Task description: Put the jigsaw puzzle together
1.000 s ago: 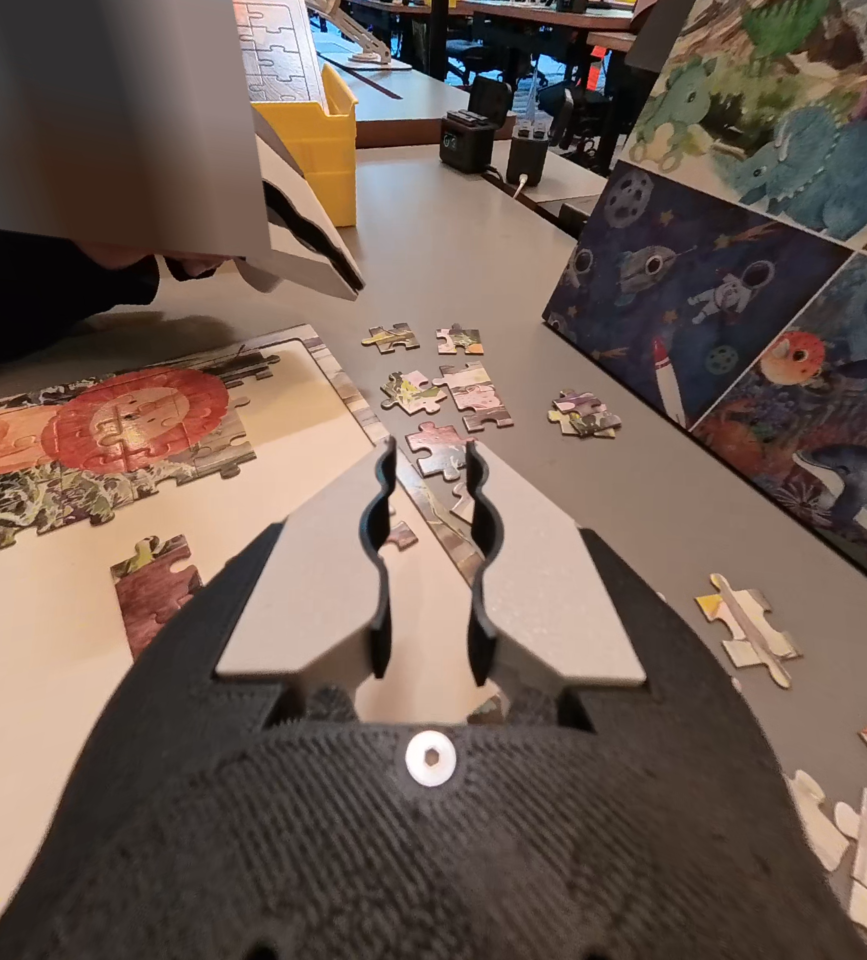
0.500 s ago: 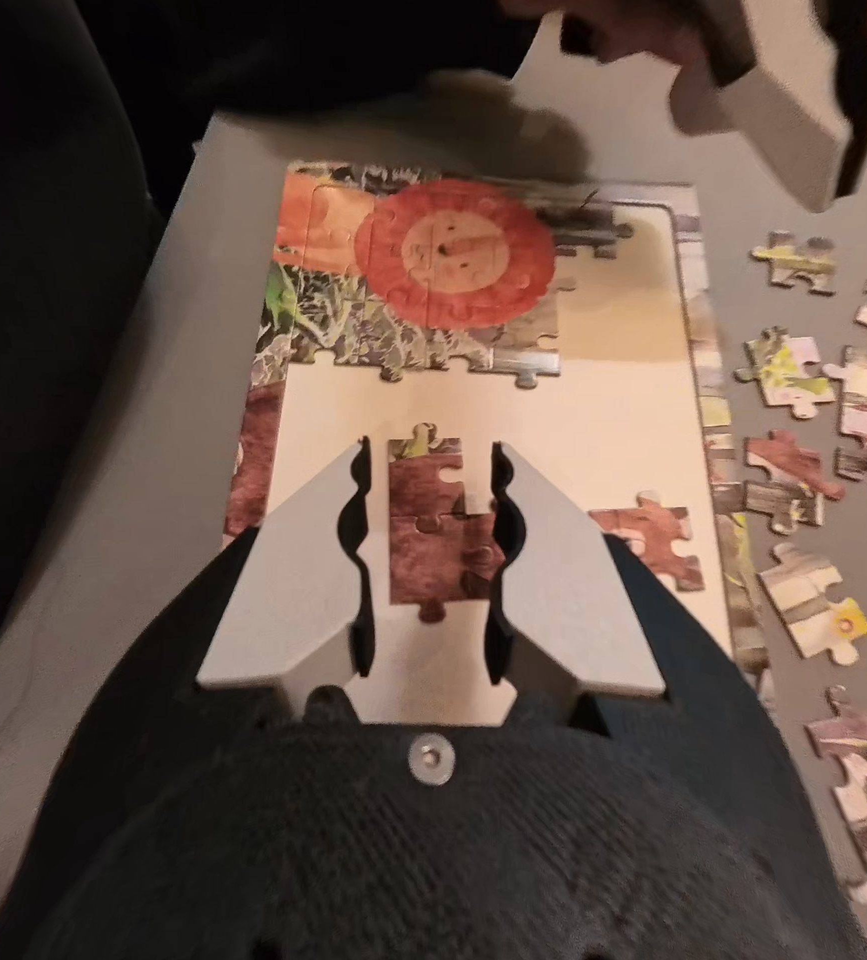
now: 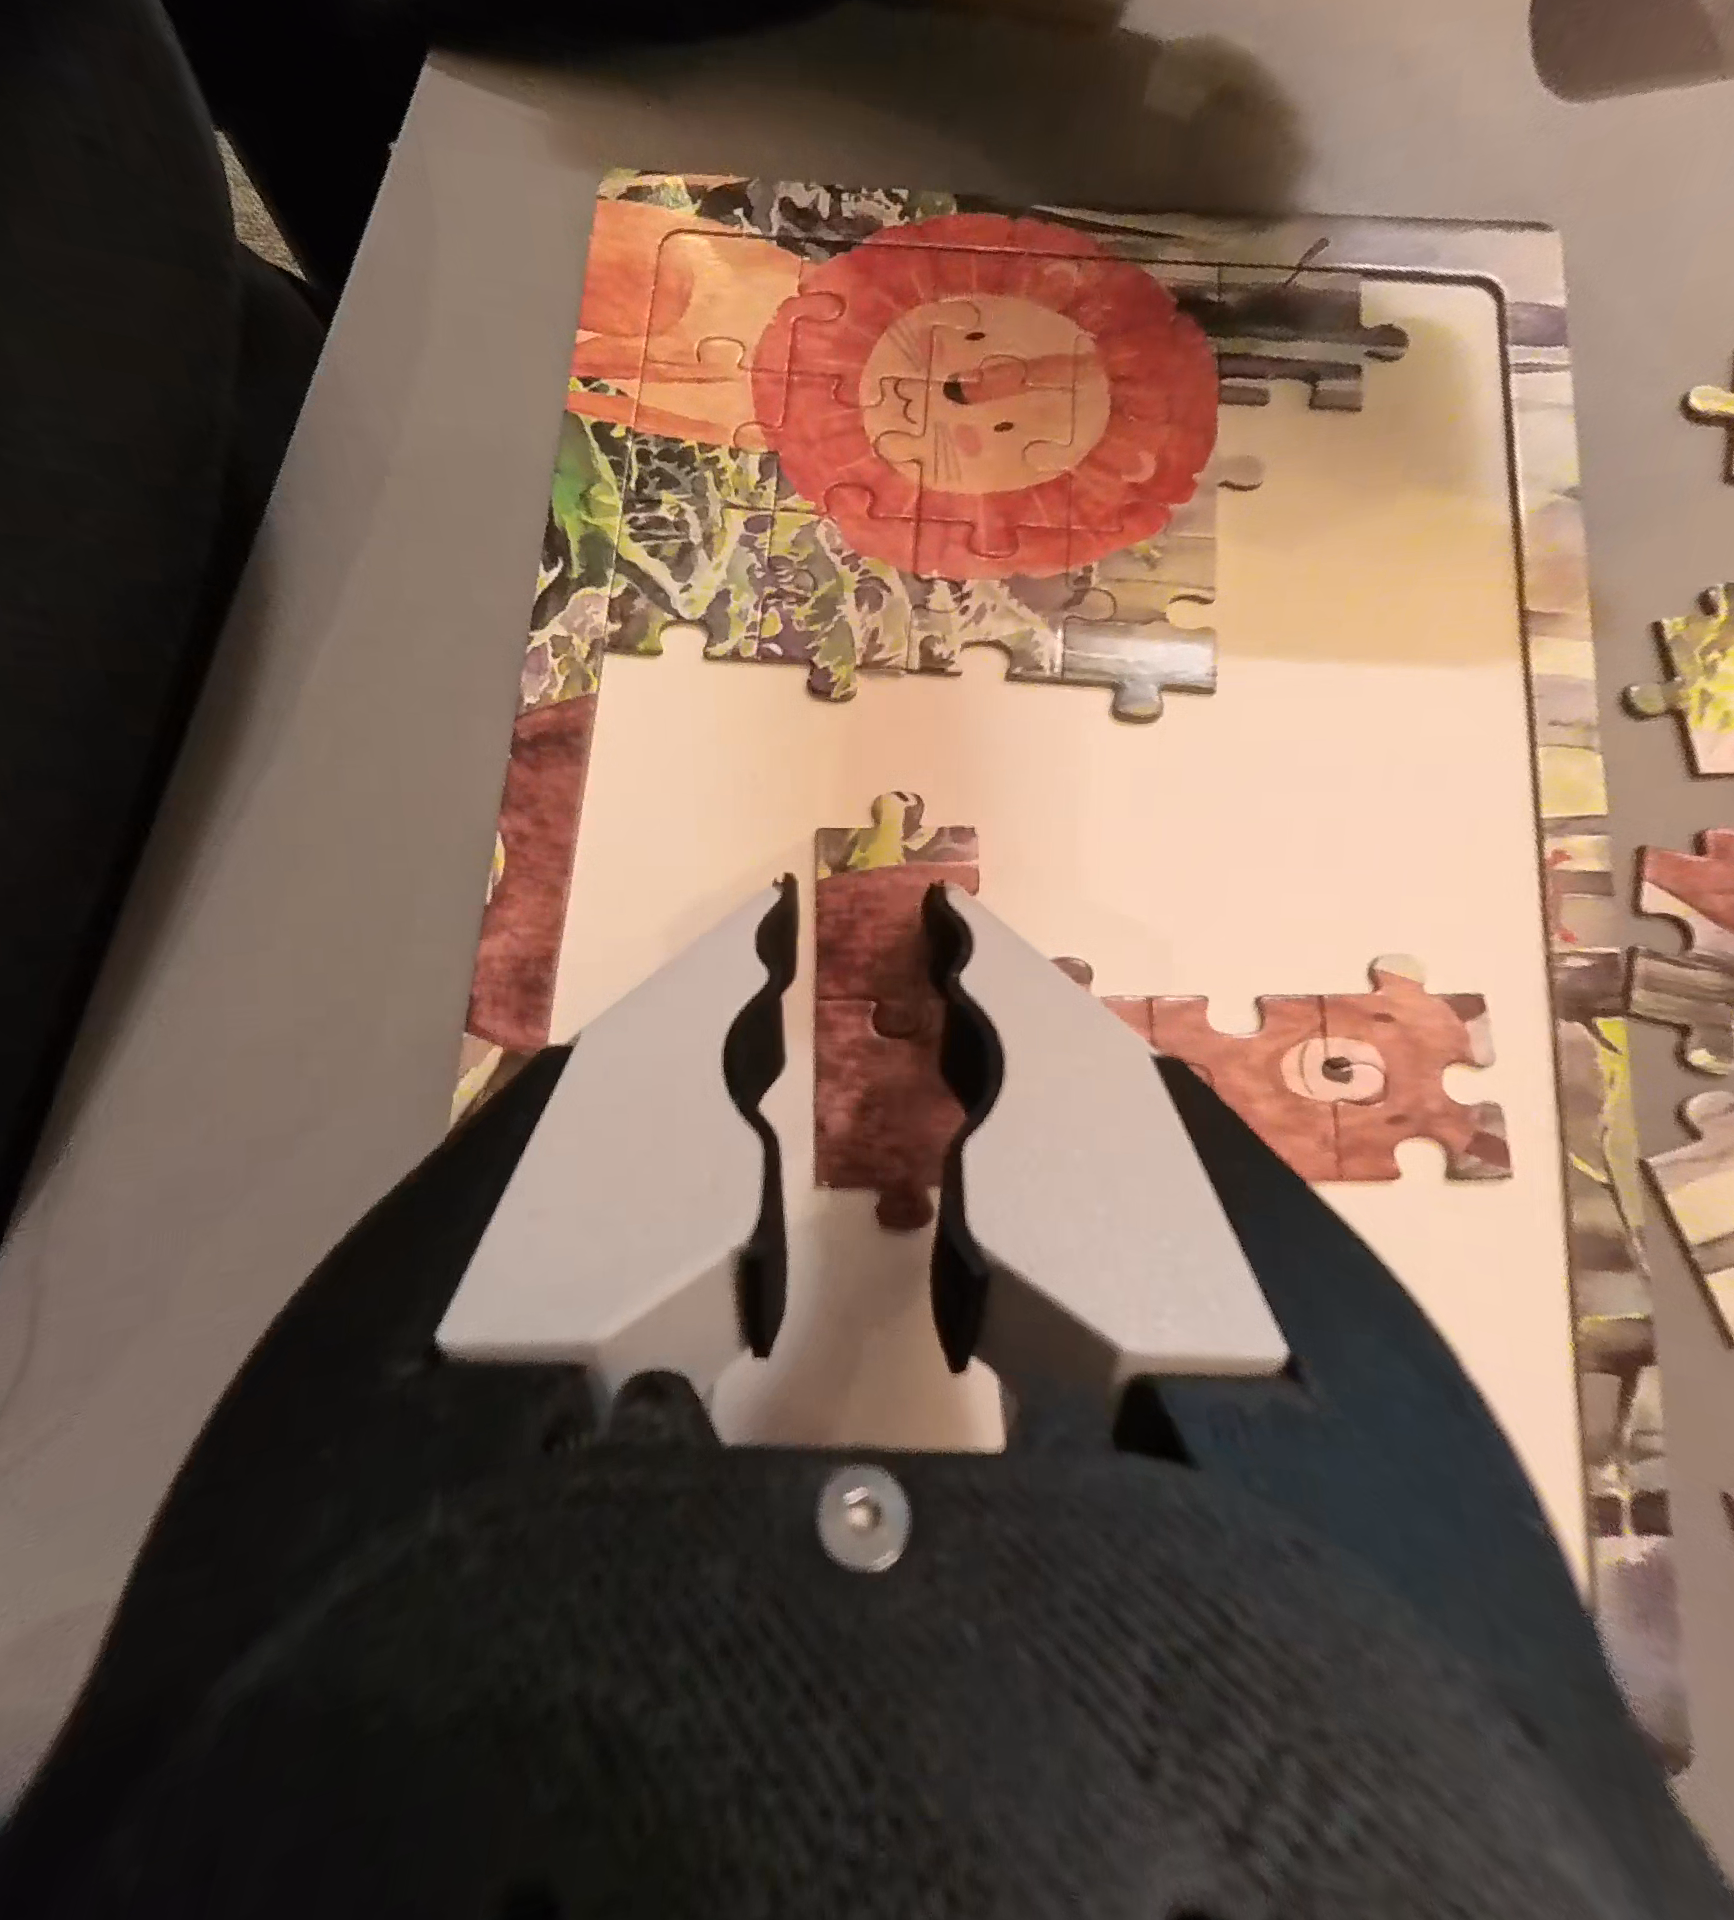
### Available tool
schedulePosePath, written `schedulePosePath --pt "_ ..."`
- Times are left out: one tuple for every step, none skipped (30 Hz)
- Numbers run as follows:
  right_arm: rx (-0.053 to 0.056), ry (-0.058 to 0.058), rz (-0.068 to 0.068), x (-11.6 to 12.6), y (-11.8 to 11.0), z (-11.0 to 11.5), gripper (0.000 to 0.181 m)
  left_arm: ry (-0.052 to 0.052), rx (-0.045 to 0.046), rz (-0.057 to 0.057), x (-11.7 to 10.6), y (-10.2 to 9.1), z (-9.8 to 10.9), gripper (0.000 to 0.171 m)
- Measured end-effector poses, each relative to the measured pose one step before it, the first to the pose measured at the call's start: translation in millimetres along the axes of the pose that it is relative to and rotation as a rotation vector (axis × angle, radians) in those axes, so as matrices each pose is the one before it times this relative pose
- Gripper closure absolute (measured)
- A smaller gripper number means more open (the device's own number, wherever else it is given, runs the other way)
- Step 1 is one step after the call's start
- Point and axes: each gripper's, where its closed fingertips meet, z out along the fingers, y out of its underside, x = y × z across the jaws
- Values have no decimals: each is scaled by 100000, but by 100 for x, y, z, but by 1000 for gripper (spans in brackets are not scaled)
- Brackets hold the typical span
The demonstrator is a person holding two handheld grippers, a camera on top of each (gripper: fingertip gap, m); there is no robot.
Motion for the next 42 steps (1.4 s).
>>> schedulePosePath --pt "249 -241 186 -107 -34 31 159 -26 -65 13 5 11 5 168" --pt "345 -660 236 -185 -59 49 160 -12 10 22 -3 -1 1 168" --pt "222 -553 169 -165 -49 34 160 23 -69 8 16 11 22 168" --pt "-102 111 -40 -55 -17 11 159 -11 -110 41 -1 15 9 167" --pt "-241 547 -136 48 11 -22 158 -19 -125 30 4 32 20 167" --pt "-4 1026 -42 158 -32 -26 154 45 -114 -45 2 25 17 167" --pt "394 932 76 169 -51 -5 149 58 -40 -76 3 7 17 167" --pt "378 243 206 83 -33 49 145 24 -43 -42 2 11 10 167" --pt "75 -147 323 20 43 107 143 10 -6 -5 2 1 0 167" --pt "569 -236 302 -10 -50 80 144 46 24 18 12 -9 6 167" --pt "266 -87 294 20 -49 58 145 42 26 18 19 -15 10 167" --pt "-166 333 132 58 -24 35 147 53 -18 3 17 5 9 167" --pt "-302 334 90 54 -14 34 150 78 -74 -29 10 7 19 167" --pt "-247 -100 325 -37 -54 42 152 63 -93 -44 7 30 25 167" --pt "-294 128 418 -17 -27 32 153 7 -74 -50 -13 17 10 167" --pt "-450 521 465 15 -16 18 153 -50 59 -106 -21 8 -9 167" --pt "-512 774 375 2 4 16 153 -22 162 -178 -29 -3 -16 167" --pt "-483 811 112 1 3 1 153 -18 66 -245 -44 9 -13 167" --pt "-444 663 155 -36 3 -2 153 -19 59 -191 -27 3 -12 167" --pt "-518 182 435 -92 5 -14 155 -31 97 -85 -26 -4 -29 167" --pt "-245 -678 339 -242 -45 -40 163 -39 149 -39 -12 -27 -29 167" --pt "502 -673 434 -288 -153 -37 164 53 240 -62 20 -43 -9 166" --pt "758 -770 686 -336 -179 14 164 147 130 -110 33 -31 8 166" --pt "520 -970 1098 -388 -127 92 164 146 -85 -78 23 8 18 166" --pt "60 -807 1209 -401 -77 162 164 -20 -186 15 -2 38 22 165" --pt "235 392 969 -257 -96 179 163 -169 -142 84 -27 28 -4 165" --pt "371 181 462 -301 -124 148 166 -172 115 53 -34 -15 -26 165" --pt "178 -88 599 -332 -115 152 167 -41 293 -52 -13 -59 -55 165" --pt "-203 170 702 -263 -99 145 169 58 462 -110 1 -83 -60 165" --pt "-252 300 580 -251 -98 122 170 63 473 -62 13 -95 -50 165" --pt "-460 275 303 -241 -77 129 170 50 308 40 29 -81 -43 165" --pt "-822 548 -146 -194 -49 84 169 74 289 138 53 -83 -50 165" --pt "-1140 1418 -571 -10 -9 14 167 167 297 243 99 -87 -27 165" --pt "-1253 2351 -716 186 63 -47 162 134 276 369 104 -100 -32 165" --pt "-988 2502 -579 295 82 -76 156 81 282 385 108 -99 -5 165" --pt "-427 1954 -198 314 76 -114 149 181 193 239 91 -79 -3 164" --pt "300 1586 137 349 37 -114 143 267 251 15 96 -59 6 164" --pt "841 769 56 281 32 -94 140 303 266 -154 52 -58 -5 164" --pt "892 -215 -428 206 67 -48 140 161 190 -244 13 -27 -11 164" --pt "395 -771 -1093 170 166 24 138 21 209 -229 -28 -22 -12 164" --pt "-216 -1402 -1482 138 246 67 137 1 222 -284 -44 -21 -26 164" --pt "401 -2545 -1213 -3 78 -18 136 53 300 -315 -21 -35 -23 164"
